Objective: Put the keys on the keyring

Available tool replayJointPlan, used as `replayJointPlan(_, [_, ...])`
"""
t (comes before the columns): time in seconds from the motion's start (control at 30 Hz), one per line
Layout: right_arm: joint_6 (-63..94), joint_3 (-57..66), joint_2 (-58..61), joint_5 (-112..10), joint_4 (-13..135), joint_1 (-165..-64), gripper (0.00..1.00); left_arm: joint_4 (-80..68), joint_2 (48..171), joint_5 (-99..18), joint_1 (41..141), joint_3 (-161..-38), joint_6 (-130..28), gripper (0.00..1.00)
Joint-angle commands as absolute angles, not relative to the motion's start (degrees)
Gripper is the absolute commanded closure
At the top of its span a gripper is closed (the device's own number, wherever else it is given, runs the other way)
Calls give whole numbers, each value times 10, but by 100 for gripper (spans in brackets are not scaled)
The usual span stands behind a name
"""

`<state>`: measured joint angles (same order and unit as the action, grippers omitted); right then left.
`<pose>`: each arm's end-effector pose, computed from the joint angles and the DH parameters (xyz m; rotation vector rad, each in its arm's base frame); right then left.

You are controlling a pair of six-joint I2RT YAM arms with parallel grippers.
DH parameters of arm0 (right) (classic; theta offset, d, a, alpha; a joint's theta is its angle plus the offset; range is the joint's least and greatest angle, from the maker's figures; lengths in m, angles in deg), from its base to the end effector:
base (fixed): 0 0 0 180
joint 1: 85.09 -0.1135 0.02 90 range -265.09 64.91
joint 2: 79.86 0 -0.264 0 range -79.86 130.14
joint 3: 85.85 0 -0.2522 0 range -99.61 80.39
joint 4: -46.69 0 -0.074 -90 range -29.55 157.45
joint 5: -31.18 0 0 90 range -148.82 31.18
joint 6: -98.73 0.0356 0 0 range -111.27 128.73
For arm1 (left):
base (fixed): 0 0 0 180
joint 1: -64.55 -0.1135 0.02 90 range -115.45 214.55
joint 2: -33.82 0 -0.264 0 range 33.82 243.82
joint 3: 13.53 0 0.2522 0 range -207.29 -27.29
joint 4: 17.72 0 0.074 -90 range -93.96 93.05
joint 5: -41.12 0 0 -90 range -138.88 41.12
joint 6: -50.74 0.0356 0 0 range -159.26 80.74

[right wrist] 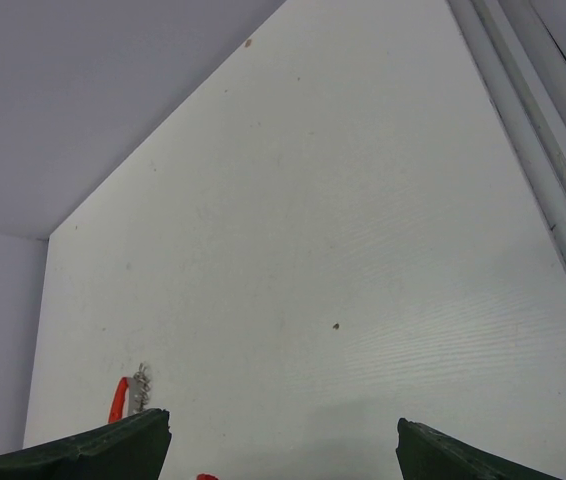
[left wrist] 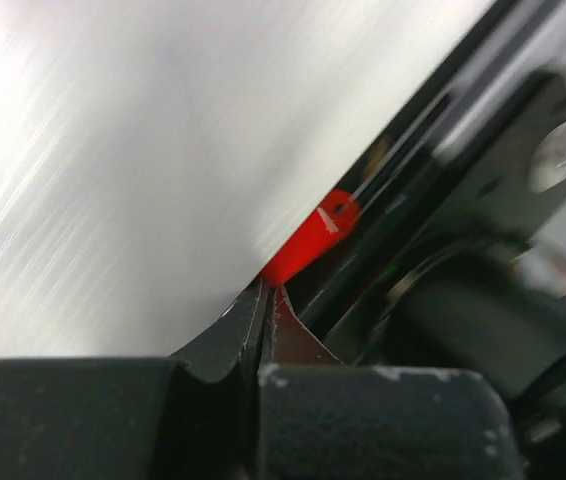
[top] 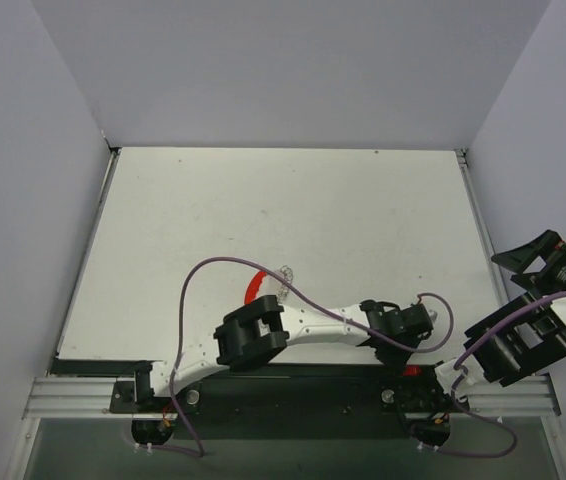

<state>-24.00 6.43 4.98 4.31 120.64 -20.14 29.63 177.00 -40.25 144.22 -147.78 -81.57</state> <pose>0.1462 -0.2378 0.3039 0.3670 2.0273 0.5715 0.0918 -0.5333 0.1417 0.9776 2.6874 -0.8623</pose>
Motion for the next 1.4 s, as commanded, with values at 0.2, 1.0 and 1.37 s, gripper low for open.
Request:
replayJointPlan(0.2, [-264, 47, 50, 71, 1228, -196, 0, 323, 1597, -580, 1406, -1195, -814, 100])
replayJointPlan(1.0, [-297, 96, 31, 57, 1227, -225, 0, 262, 1453, -520, 1428, -1089, -855, 57])
replayJointPlan(1.37, [-319, 110, 41, 71, 1231, -227, 0, 270, 1515, -476, 1445, -1122, -901, 58])
